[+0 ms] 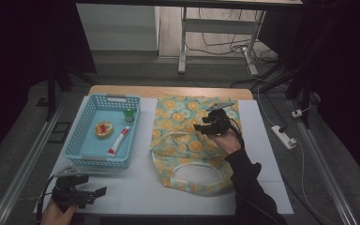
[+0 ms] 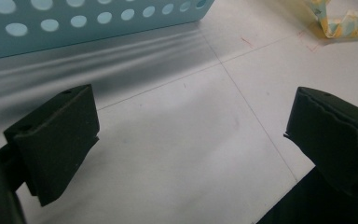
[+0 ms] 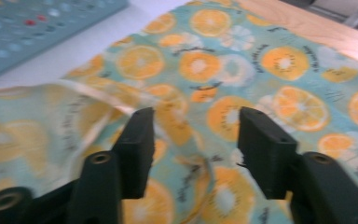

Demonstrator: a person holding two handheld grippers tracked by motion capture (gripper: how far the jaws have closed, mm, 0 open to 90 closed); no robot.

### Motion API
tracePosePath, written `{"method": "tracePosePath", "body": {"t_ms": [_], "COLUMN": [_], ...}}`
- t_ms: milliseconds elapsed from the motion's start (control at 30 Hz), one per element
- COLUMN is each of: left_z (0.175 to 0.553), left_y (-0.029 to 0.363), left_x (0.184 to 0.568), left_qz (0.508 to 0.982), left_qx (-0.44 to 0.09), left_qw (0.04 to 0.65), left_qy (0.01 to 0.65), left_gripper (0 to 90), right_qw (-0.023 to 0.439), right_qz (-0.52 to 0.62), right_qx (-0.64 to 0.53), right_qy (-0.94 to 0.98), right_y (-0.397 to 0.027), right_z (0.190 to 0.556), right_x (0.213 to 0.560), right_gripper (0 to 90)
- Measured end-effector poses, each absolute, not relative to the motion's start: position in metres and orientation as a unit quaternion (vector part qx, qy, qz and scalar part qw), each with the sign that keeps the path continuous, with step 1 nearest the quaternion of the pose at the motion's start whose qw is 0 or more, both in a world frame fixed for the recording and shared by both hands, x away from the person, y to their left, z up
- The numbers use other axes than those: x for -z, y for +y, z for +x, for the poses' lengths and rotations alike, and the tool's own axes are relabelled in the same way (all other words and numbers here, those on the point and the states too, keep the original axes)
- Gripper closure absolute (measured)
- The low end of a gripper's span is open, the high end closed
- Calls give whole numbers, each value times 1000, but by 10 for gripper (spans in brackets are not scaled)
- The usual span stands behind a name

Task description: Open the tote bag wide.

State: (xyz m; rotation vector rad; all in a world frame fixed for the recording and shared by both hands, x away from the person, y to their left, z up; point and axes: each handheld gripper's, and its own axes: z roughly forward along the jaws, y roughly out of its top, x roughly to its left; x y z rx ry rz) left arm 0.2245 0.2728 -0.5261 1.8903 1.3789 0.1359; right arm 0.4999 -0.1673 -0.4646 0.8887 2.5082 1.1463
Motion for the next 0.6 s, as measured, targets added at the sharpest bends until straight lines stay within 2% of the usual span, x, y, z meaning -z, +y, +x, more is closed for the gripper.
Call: {"method": "tracePosePath", "body": {"t_ms": [267,400,600], "left_z": [225,224,224], "left_y": [273,273,273], "left_x": [526,526,526], "left_qz": [744,743,743], "left_qx": [-54,-54,-54], "left_qw": [388,389,388], "left_qy": [542,542,542], "left_gripper": [27,28,27], "right_qw": [118,101,87], "right_qz": [307,294,280], "right_qx": [-386,-384,-371], "right_qy": [862,869,881], "right_y": [-171,-171,-166], "right_z": [476,466,447], "right_x": [460,462,465], "right_gripper": [173,138,0]}}
